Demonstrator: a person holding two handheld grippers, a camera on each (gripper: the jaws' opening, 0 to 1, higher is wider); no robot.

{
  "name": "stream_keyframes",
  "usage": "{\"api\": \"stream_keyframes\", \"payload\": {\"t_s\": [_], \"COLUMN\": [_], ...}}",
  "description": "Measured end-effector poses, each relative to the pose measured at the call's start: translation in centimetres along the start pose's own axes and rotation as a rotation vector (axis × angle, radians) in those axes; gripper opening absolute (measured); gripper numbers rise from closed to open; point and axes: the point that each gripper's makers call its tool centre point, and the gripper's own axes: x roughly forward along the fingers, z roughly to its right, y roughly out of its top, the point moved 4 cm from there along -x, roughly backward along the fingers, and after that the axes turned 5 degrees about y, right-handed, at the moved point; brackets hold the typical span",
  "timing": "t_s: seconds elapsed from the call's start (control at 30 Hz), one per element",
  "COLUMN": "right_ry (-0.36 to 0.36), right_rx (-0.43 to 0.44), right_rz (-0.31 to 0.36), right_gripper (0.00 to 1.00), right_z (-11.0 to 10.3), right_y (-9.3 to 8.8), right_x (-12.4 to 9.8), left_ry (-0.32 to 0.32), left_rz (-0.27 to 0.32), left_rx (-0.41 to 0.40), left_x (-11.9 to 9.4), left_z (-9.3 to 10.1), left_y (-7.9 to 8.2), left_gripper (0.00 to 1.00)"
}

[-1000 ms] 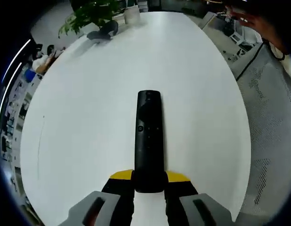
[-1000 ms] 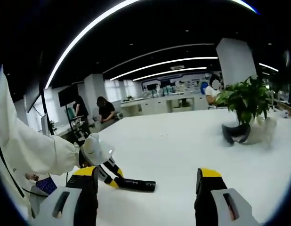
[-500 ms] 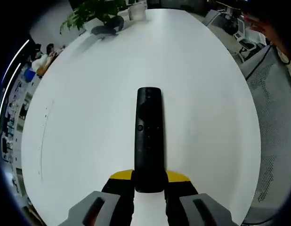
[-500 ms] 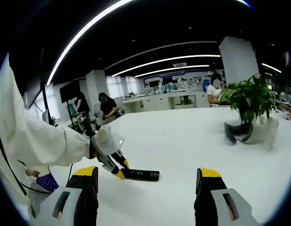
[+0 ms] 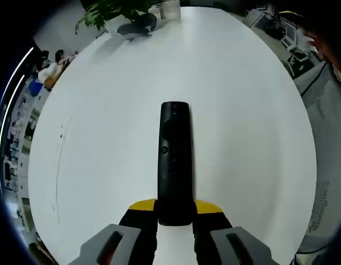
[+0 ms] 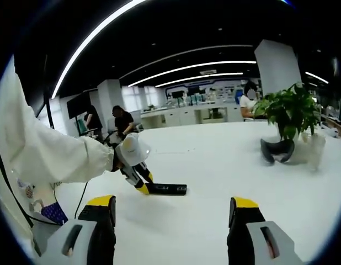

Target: Press the specified remote control buttons in sequence, fully releasing each button before pressing the next.

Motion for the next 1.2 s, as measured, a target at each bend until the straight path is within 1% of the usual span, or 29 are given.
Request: {"api": "stream_keyframes", "payload": {"t_s": [0.23,0.33,0.47,0.67,0.73,0.8,0.9,1.03,1.13,1.17,1.2], "right_ry": [0.001,-0.002,-0.004,-0.005,-0.008,-0.009,-0.010,-0.007,-0.001,0.001,0.003], "right_rx": [0.005,0.005,0.010,-0.004,-0.006,-0.009,-0.007,-0.004,-0.009,-0.011,-0.011], "right_rz": [-0.009,-0.010,-0.020,-0.009,-0.012,-0.012,-0.018,-0.025,-0.028,-0.027,-0.025], "right_gripper": [0.83,0.83,0.83,0.83,0.83,0.83,0.83,0.83,0.83,0.83,0.83], "right_z": [0.2,0.3,0.5,0.5,0.5,0.5,0.6,0.5,0.2,0.1,0.0], "right_y": [-0.1,-0.2,-0.4,-0.2,-0.2,-0.2,-0.3,-0.4,-0.4,-0.4,-0.3], "right_x": [0.2,0.2,0.3,0.2,0.2,0.2,0.3,0.4,0.5,0.5,0.6], "left_ry": [0.007,0.014,0.022,0.012,0.016,0.018,0.008,-0.023,-0.028,-0.015,-0.009], "left_rz": [-0.015,-0.024,-0.041,-0.052,-0.057,-0.066,-0.069,-0.075,-0.074,-0.063,-0.059], "left_rx": [0.024,0.026,0.039,0.051,0.066,0.070,0.069,0.068,0.088,0.121,0.130], "left_x": [0.5,0.8,1.1,1.2,1.3,1.6,1.5,1.6,1.7,1.7,1.6], "left_z": [-1.4,-2.4,-2.8,-3.4,-3.6,-3.9,-4.0,-4.0,-4.0,-4.0,-3.9], "left_y": [0.4,0.5,0.6,0.8,0.8,0.7,0.7,0.7,0.6,0.7,0.7], "left_gripper": [0.22,0.22,0.22,0.22,0.22,0.22,0.22,0.23,0.23,0.24,0.25]}}
